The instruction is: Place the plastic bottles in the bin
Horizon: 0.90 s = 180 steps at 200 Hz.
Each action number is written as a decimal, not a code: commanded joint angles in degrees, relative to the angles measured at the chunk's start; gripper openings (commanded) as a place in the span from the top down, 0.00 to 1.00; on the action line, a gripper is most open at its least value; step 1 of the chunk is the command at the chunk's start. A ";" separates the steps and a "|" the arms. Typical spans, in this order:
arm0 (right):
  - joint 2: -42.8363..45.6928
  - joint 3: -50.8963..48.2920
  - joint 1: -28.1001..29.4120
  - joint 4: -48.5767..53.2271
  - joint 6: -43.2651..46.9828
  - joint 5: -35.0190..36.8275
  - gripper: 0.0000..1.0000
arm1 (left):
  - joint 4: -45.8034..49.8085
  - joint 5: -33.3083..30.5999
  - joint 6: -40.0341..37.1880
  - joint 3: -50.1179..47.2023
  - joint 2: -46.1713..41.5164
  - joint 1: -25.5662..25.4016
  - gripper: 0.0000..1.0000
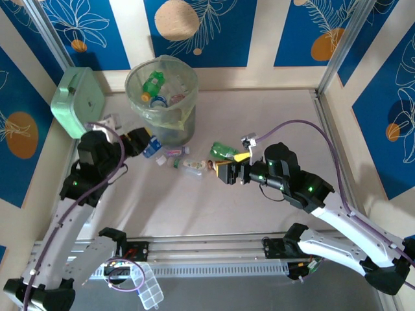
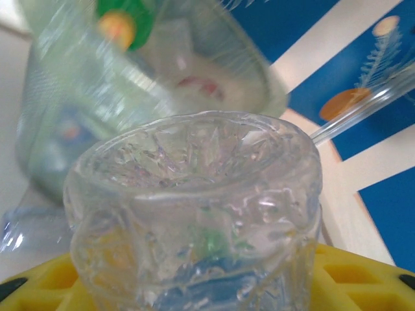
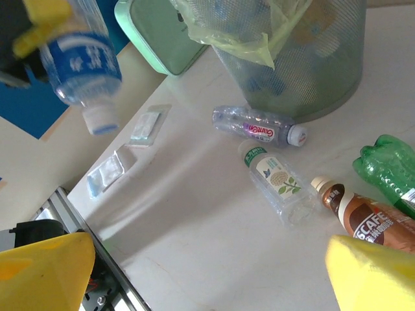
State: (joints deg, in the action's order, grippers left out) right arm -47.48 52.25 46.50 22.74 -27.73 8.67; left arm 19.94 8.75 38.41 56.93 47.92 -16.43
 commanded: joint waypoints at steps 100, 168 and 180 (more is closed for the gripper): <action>2.40 1.94 -5.00 0.32 0.54 -2.18 0.07 | 5.02 5.75 1.96 52.41 44.14 2.77 0.48; 3.01 2.77 -7.47 1.69 0.74 -2.48 0.07 | 4.14 4.13 7.51 66.11 60.16 4.54 0.49; 3.01 2.85 -7.81 1.57 0.66 -2.34 0.07 | 4.66 4.35 9.03 67.41 62.55 4.79 0.49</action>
State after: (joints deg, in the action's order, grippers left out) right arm -45.10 53.04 39.29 23.68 -27.59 7.03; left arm 24.51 13.87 44.45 120.36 107.15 -12.51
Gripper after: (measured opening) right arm 0.931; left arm 0.536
